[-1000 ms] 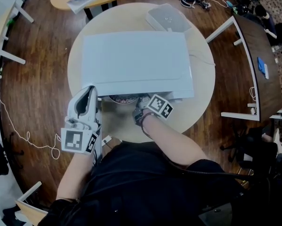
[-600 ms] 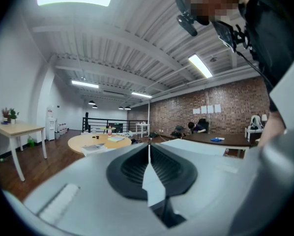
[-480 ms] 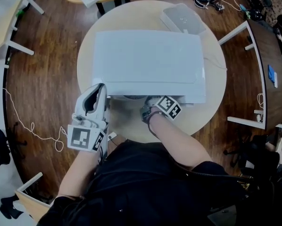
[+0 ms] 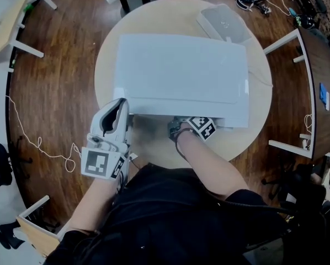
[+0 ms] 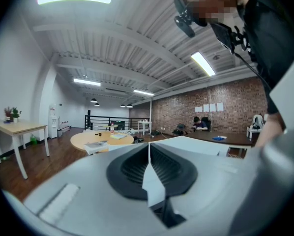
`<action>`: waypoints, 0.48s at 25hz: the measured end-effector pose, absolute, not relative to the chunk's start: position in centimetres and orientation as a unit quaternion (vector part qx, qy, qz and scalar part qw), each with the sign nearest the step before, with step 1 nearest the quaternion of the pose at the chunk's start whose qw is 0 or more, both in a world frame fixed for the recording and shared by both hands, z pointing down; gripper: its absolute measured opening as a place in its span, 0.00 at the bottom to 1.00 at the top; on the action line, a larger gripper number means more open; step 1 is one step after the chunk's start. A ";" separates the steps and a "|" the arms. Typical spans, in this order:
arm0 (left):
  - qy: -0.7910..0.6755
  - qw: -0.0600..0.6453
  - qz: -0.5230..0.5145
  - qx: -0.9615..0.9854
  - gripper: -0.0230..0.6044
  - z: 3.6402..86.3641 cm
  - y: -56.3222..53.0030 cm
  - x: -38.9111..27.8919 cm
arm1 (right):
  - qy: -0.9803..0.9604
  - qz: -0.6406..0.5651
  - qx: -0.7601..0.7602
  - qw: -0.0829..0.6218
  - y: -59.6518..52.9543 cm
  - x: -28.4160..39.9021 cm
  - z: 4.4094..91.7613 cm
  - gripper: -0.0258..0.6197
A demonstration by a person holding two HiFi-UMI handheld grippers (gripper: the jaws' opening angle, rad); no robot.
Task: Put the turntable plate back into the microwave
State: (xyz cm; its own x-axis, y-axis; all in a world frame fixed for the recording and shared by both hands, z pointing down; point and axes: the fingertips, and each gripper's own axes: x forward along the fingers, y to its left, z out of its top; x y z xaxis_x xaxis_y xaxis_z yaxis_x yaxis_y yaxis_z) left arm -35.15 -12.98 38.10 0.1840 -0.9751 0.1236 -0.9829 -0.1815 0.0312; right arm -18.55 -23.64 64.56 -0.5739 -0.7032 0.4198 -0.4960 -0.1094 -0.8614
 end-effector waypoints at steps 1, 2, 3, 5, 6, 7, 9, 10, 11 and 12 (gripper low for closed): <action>-0.639 0.055 0.036 0.766 0.05 38.1 -13.0 -35.2 | 0.656 -0.593 -0.458 0.090 -23.7 -18.5 64.7 0.07; -0.639 0.053 0.039 0.766 0.05 38.2 -13.0 -35.4 | 0.651 -0.594 -0.464 0.092 -23.8 -18.4 64.9 0.07; -0.639 0.051 0.043 0.766 0.05 38.4 -12.9 -35.5 | 0.647 -0.593 -0.470 0.094 -23.9 -18.4 65.0 0.07; -0.640 0.055 0.042 0.765 0.05 38.3 -13.0 -35.6 | 0.639 -0.593 -0.480 0.098 -24.0 -18.3 65.2 0.07; -0.641 0.058 0.040 0.764 0.05 38.3 -13.0 -35.6 | 0.635 -0.594 -0.484 0.100 -24.1 -18.3 65.3 0.07; -0.640 0.057 0.043 0.765 0.05 38.4 -13.0 -35.7 | 0.631 -0.595 -0.488 0.101 -24.1 -18.2 65.5 0.07; -0.638 0.052 0.051 0.766 0.05 38.7 -12.8 -35.8 | 0.626 -0.595 -0.493 0.102 -24.2 -18.3 65.7 0.07; -0.638 0.054 0.050 0.766 0.05 38.7 -12.9 -35.8 | 0.625 -0.595 -0.495 0.101 -24.2 -18.3 65.8 0.07; -0.639 0.059 0.046 0.765 0.05 38.6 -12.9 -35.7 | 0.624 -0.595 -0.497 0.101 -24.2 -18.4 65.8 0.07; -0.640 0.062 0.044 0.765 0.05 38.6 -12.9 -35.7 | 0.622 -0.595 -0.499 0.100 -24.2 -18.4 65.9 0.07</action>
